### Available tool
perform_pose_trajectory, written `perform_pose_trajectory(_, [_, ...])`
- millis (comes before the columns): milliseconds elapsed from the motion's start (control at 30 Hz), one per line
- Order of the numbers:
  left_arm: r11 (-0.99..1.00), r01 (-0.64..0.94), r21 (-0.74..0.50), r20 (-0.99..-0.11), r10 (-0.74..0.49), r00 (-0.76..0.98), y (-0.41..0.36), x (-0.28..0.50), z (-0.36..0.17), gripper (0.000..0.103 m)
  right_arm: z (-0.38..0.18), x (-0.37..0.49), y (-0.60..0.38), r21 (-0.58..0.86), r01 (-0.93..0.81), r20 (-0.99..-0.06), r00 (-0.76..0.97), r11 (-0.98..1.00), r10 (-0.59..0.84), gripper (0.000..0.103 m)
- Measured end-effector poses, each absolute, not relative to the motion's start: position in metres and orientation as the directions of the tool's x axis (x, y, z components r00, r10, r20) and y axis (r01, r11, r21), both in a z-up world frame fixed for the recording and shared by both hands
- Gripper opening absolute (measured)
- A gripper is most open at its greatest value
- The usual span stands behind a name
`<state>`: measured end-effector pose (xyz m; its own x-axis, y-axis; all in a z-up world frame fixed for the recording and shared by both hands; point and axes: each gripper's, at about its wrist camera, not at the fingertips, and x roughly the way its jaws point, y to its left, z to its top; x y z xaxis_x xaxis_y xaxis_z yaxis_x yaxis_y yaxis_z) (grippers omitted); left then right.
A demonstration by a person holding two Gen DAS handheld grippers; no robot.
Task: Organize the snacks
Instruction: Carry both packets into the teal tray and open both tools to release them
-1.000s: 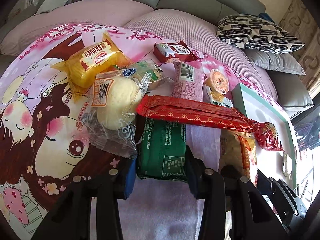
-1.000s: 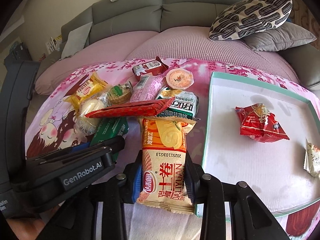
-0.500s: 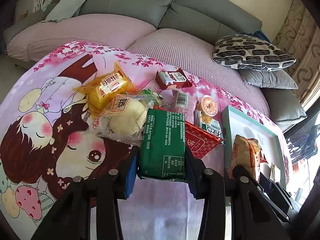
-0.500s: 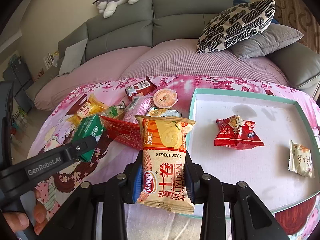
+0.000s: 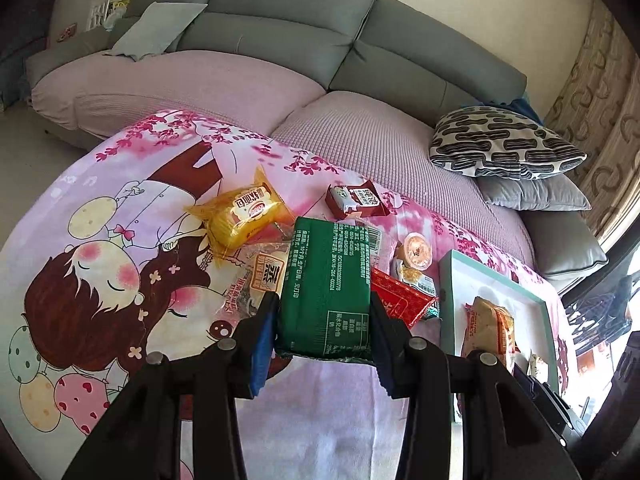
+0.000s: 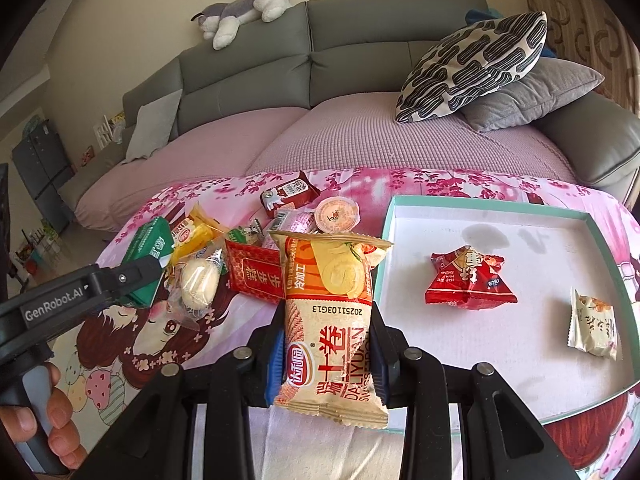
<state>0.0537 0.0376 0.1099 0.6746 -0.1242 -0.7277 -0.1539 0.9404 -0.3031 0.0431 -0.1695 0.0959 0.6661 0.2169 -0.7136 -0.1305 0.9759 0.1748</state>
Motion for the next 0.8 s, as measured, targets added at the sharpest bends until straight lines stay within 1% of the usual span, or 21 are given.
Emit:
perform_pose_trajectory(200, [0.937, -0.177, -0.301, -0.721, -0.101, 0.686, 0.041, 0.050, 0.113, 0.045, 0.093, 0.044, -0.168, 0.178, -0.138, -0.717, 0.660, 0.974, 0.224, 0.037])
perform_pose_trajectory(400, [0.946, -0.144, -0.290, -0.721, -0.117, 0.683, 0.024, 0.052, 0.114, 0.045, 0.094, 0.044, -0.180, 0.178, -0.107, -0.717, 0.667, 0.978, 0.203, 0.037])
perform_pose_trajectory(600, [0.962, -0.019, -0.273, -0.727, -0.193, 0.659, -0.026, 0.056, 0.111, 0.045, 0.095, 0.043, -0.204, 0.151, -0.043, -0.718, 0.682, 0.988, 0.140, 0.037])
perform_pose_trajectory(800, [0.956, 0.122, -0.268, -0.730, -0.284, 0.622, -0.078, 0.056, 0.108, 0.045, 0.098, 0.039, -0.248, 0.150, 0.069, -0.713, 0.699, 0.986, 0.060, 0.037])
